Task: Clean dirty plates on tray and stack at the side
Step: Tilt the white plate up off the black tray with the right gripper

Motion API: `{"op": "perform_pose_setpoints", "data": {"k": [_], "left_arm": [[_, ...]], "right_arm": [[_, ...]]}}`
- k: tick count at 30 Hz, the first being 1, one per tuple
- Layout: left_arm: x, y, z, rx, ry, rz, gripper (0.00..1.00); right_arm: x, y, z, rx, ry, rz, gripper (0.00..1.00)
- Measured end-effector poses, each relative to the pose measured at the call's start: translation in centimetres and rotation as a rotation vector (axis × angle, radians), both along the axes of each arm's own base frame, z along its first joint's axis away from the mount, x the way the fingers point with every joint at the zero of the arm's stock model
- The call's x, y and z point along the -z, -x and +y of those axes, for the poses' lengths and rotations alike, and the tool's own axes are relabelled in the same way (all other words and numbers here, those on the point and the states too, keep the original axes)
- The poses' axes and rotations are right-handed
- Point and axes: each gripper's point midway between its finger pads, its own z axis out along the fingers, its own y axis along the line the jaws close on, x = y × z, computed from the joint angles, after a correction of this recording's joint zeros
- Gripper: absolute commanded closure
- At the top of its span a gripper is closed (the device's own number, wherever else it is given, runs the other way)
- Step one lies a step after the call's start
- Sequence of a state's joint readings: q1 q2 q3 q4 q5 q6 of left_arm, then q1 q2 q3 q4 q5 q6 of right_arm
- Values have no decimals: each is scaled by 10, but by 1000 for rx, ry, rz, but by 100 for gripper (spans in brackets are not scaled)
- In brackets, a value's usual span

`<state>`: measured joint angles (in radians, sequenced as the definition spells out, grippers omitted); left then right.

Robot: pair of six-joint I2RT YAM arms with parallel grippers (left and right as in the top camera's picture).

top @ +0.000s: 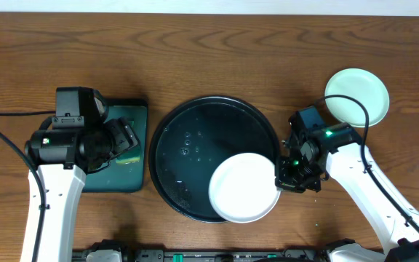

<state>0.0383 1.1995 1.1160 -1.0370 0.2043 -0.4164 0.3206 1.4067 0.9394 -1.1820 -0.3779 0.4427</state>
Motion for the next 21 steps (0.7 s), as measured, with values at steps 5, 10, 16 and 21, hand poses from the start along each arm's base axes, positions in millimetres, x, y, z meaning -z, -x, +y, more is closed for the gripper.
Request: {"op": "perform_pose_setpoints", "data": {"k": [5,10,16,21], "left_arm": [[1,3,0,0,0,14,19],[1,3,0,0,0,15,19],[2,4,0,0,1,18,19],[2,4,0,0,1,19,19]], "right_arm": [[-10,7,24,-62,-141,12,98],[-18,-29,57,-132,-279,-178,98],[-45,-81,99,-180,-431,-463,98],[-65,-114,117,-162,-456,-644,98]]}}
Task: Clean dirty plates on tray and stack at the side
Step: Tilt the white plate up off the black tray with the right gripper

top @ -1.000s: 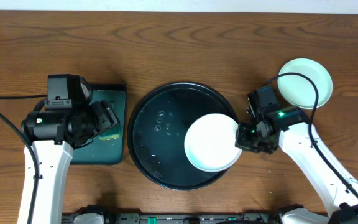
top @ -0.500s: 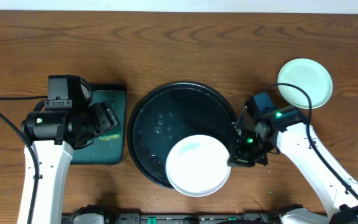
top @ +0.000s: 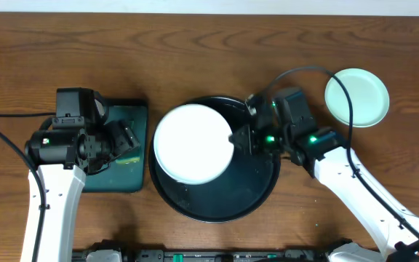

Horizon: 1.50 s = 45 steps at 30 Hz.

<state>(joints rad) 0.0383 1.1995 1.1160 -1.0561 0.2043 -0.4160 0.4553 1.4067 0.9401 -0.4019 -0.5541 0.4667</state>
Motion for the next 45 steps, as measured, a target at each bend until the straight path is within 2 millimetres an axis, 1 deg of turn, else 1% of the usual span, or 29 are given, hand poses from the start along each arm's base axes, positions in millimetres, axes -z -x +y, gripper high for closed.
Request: {"op": "perform_pose_setpoints", "data": {"k": [2,4,7,8,15,20,22,25,28,31,34,38,42,45], "left_arm": [[0,0,0,0,0,0,19],[0,0,0,0,0,0,19],[0,0,0,0,0,0,19],[0,0,0,0,0,0,19],[0,0,0,0,0,0,19],[0,0,0,0,0,0,19],[0,0,0,0,0,0,19],[0,0,0,0,0,0,19],[0,0,0,0,0,0,19],[0,0,0,0,0,1,19],[0,0,0,0,-1,1,19],[0,0,0,0,0,1,19],[1,0,0,0,-1,2,19],[1,0,0,0,-1,2,19]], "right_arm": [[0,-9,-1,38,28,-42,98],[3,-16,-6,77,72,-68,98],[11,-24,-20,135,163,-102,98],[16,-27,-29,158,211,-112,98],[35,-29,-67,211,442,-142,98],[42,-28,-94,220,604,-167,98],[39,-27,-102,213,658,-176,98],[24,-32,-109,202,717,-206,99],[-1,-42,-114,205,771,-266,98],[-27,-48,-113,186,840,-344,99],[-47,-50,-110,158,923,-424,99],[-64,-47,-102,121,1044,-531,99],[-75,-39,-92,71,1156,-625,99],[-87,-32,-85,38,1254,-711,99]]}}
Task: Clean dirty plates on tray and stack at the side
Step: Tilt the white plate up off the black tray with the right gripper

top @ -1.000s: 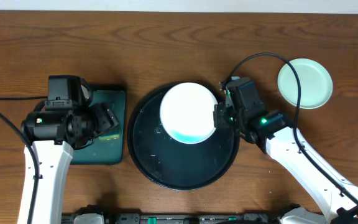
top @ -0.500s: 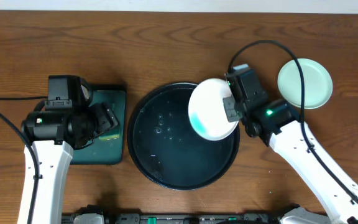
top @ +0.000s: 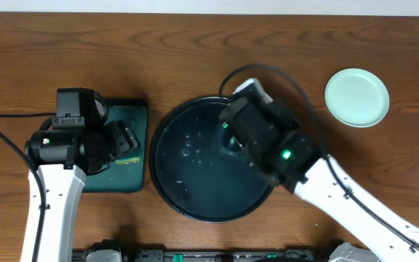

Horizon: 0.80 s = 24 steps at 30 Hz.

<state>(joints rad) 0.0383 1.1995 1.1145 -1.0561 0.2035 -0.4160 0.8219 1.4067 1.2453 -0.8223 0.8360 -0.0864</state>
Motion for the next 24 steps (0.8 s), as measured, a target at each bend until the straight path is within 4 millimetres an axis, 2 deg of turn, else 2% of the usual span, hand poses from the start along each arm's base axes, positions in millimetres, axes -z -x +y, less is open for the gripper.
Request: {"op": "perform_pose_setpoints", "data": {"k": [6,13,20,24], "left_arm": [[0,0,0,0,0,0,19],[0,0,0,0,0,0,19],[0,0,0,0,0,1,19],[0,0,0,0,0,1,19]], "right_arm": [[-25,16,19,-77,193,-114,99],[-49,40,50,-203,383,-209,99],[-66,57,70,-279,558,-270,99],[-67,60,80,-297,645,-279,99]]}}
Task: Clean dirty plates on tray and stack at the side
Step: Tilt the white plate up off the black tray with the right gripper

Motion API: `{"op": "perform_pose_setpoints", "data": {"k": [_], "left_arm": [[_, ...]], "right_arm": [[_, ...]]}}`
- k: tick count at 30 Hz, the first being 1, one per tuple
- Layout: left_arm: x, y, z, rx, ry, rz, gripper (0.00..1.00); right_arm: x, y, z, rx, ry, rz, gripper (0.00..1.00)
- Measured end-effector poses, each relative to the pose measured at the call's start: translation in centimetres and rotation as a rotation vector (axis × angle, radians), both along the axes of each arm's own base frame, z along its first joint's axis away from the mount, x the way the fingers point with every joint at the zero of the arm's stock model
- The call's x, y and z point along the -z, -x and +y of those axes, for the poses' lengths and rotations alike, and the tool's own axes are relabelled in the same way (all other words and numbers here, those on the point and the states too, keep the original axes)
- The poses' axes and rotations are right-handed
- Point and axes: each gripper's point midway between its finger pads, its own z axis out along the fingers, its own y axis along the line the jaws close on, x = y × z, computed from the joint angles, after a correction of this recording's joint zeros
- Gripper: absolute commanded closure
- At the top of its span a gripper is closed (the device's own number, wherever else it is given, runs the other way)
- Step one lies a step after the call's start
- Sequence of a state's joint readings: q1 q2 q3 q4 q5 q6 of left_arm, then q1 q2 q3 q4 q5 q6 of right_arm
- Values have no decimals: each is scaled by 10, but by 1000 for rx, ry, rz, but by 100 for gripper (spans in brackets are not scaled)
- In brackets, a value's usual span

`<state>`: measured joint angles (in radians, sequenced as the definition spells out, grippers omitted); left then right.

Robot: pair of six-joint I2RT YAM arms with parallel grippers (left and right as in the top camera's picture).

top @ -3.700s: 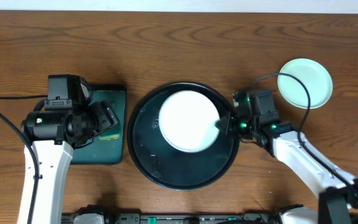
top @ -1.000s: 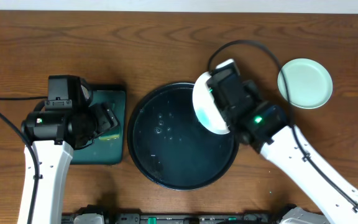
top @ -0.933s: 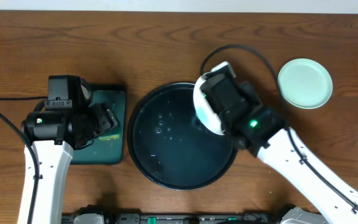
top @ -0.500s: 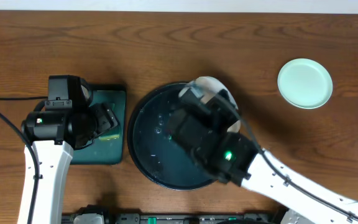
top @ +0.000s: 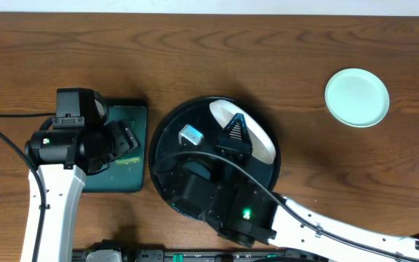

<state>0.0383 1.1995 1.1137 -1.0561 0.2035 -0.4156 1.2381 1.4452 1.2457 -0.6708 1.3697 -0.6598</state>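
Observation:
A round black tray (top: 167,145) lies at the table's middle with water drops on it. Raised close to the overhead camera, my right arm covers the tray's lower half. Its gripper (top: 236,131) is shut on a white plate (top: 264,145), which is held tilted over the tray's upper right and shows only as a white crescent. A pale green plate (top: 356,97) lies alone at the far right. My left gripper (top: 124,140) rests over a dark green mat (top: 133,116). Its jaws cannot be made out.
A small light green piece (top: 128,159) lies on the mat under the left gripper. A black cable runs off the left edge. The robot base rail runs along the front edge. Bare wood lies behind the tray.
My right arm has shifted toward the front and nearer the camera. The white plate, hidden under the arm before, now shows tilted over the tray's upper right. The left arm has not moved.
The white plate first lay on the tray's front right with my right gripper at its rim. Then it was held up over the tray's left half. Later the arm hid it above the tray. Now it hangs tilted over the tray. The left arm stayed put.

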Motion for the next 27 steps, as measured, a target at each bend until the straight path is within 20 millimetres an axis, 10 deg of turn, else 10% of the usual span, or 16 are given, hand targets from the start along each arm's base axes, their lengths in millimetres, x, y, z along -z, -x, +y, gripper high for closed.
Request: {"op": "perform_pose_setpoints", "data": {"k": [27], "left_arm": [[0,0,0,0,0,0,19]], "right_arm": [[5,1,7,-6,77,0,99]]}}
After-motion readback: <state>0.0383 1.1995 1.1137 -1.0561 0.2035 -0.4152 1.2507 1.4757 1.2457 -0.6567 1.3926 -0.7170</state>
